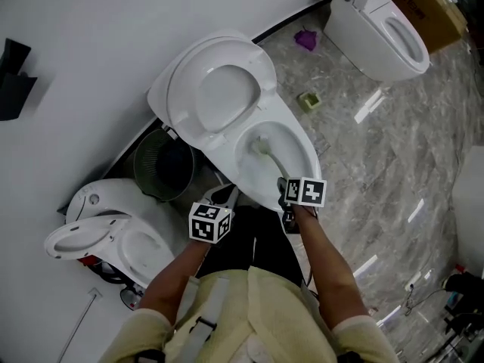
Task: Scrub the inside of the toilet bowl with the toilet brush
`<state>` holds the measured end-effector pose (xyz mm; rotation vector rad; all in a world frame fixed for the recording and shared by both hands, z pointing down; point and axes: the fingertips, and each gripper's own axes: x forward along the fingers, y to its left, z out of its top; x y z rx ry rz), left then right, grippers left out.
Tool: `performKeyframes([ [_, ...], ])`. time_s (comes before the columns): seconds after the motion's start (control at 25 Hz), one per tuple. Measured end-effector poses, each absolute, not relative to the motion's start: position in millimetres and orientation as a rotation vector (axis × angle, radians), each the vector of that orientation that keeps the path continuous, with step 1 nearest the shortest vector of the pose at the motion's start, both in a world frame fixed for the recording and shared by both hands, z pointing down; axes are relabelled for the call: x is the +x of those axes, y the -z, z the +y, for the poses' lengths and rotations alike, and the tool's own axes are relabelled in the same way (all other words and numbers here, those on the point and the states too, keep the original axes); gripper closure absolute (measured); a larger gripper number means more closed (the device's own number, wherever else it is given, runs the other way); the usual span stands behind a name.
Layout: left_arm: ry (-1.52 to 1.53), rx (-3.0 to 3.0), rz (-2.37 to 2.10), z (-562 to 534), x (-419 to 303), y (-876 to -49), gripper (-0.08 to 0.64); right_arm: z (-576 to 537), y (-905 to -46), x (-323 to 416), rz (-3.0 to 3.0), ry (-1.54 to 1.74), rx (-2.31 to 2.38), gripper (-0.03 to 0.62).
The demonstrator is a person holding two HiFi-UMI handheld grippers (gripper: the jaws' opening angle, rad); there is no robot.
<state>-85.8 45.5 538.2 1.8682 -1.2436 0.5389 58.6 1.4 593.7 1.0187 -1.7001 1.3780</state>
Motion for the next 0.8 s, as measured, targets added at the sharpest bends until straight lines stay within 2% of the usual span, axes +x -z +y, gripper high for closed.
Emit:
performKeyframes([
  [0.8,-0.581,2.050,-1.058,39,-28,-488,0.546,30,-505,112,-1.818,-1.421,1.113,0.486],
])
